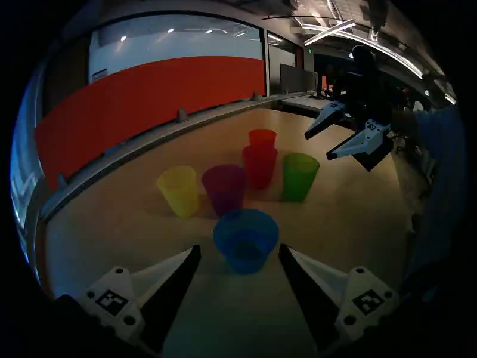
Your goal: Pour water
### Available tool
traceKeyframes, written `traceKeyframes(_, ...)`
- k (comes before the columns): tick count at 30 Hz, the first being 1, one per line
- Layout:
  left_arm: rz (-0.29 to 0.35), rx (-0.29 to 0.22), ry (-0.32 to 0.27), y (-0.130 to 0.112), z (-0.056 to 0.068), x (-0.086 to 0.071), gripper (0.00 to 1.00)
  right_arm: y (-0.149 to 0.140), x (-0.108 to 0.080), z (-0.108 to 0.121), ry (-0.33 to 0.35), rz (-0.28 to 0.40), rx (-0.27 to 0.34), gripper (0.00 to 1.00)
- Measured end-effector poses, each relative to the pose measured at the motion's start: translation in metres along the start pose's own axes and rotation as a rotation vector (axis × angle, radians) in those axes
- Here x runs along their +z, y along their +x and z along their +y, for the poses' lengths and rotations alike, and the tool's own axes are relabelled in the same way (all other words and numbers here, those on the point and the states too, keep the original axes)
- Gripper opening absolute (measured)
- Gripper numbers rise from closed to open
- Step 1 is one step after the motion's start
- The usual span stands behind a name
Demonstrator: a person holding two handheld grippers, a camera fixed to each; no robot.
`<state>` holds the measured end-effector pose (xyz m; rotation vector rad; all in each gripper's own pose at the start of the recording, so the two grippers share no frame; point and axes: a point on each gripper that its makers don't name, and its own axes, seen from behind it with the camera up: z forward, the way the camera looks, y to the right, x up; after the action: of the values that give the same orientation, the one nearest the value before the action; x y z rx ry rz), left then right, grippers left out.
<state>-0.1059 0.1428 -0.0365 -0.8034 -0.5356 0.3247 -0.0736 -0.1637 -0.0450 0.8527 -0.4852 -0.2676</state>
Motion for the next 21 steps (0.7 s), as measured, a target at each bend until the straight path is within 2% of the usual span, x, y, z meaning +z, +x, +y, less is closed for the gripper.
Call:
traceKeyframes(9,-0.046,0.002,-0.028,-0.014,0.004,0.016,0.98,-0.013,0.014,-0.006,0.026,-0.033,0.005,1.00)
traceKeyframes(21,-0.052,-0.015,-0.059,-0.013,0.009,0.035,0.98,-0.025,0.031,-0.011,0.045,-0.065,-0.016,1.00)
